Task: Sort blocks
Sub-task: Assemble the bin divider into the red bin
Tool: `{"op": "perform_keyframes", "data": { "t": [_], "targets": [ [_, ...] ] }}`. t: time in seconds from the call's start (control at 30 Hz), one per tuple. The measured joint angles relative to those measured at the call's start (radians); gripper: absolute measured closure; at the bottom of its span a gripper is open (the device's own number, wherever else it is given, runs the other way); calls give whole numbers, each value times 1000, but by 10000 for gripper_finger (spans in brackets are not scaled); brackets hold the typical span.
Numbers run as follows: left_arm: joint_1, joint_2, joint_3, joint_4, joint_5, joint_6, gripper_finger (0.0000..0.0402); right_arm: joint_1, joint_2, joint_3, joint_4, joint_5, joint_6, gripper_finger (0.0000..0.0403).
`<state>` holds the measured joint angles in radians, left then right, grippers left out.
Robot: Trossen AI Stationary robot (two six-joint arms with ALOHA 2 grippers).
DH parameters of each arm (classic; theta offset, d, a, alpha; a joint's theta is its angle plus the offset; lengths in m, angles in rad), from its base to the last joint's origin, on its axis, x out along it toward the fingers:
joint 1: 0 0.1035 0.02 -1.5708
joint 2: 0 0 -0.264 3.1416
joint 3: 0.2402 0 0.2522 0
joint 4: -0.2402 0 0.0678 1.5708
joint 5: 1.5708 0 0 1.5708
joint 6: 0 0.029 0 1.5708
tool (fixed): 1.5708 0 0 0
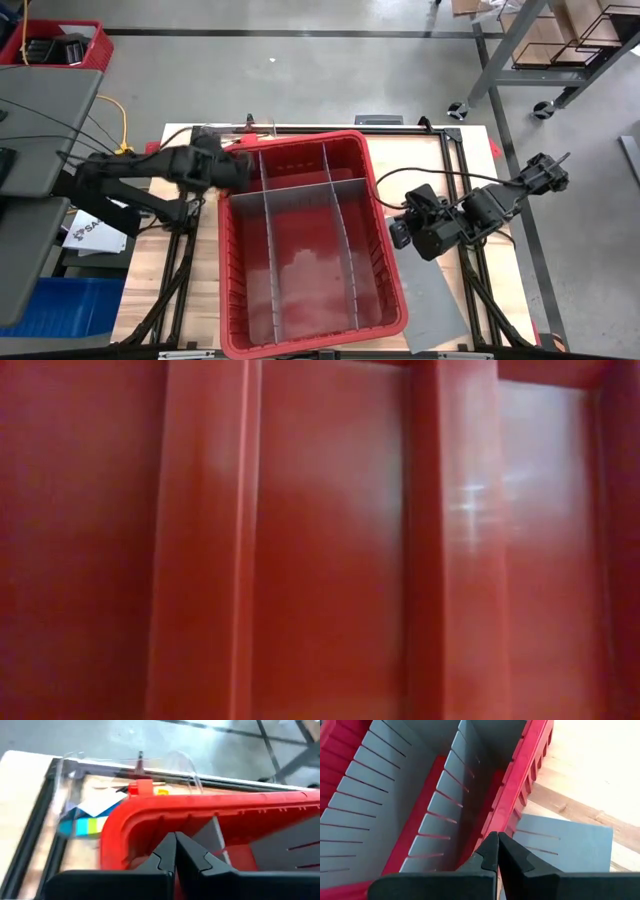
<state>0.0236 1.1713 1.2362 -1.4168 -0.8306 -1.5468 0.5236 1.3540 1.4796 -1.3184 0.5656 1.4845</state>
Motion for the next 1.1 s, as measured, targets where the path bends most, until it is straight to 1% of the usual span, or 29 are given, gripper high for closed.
{"op": "perform_keyframes", "data": {
  "t": [0.13,0.2,0.37,0.43,0.47,0.53,0.73,0.83,0.9,0.93,1.0,1.07,1.1],
  "targets": [
    [174,9,0,179,64,275,401,0,0,0,6,-44,0,403],
    [261,21,1,231,111,392,401,0,0,-1,20,-58,0,403],
    [432,57,0,235,251,572,401,4,0,-1,59,-69,0,403],
    [480,75,0,232,333,646,401,4,0,-1,71,-65,0,403],
    [498,84,0,233,353,672,401,4,0,-1,72,-63,-1,403],
    [515,97,1,236,372,700,401,4,0,-1,73,-62,0,403],
    [528,161,3,270,369,733,401,16,0,-1,106,-61,-2,403],
    [527,198,2,386,404,776,401,29,0,-1,116,-54,-7,403],
    [526,212,2,472,447,781,401,42,0,-1,122,-38,-10,403],
    [526,216,3,494,452,782,401,49,-1,-1,123,-26,-20,403],
    [525,219,24,545,446,805,401,66,-7,-2,143,10,-78,403],
    [526,207,61,587,417,856,401,94,-24,-2,201,43,-169,403],
    [527,199,82,593,399,892,401,109,-35,-2,245,42,-219,403]
  ]
}}
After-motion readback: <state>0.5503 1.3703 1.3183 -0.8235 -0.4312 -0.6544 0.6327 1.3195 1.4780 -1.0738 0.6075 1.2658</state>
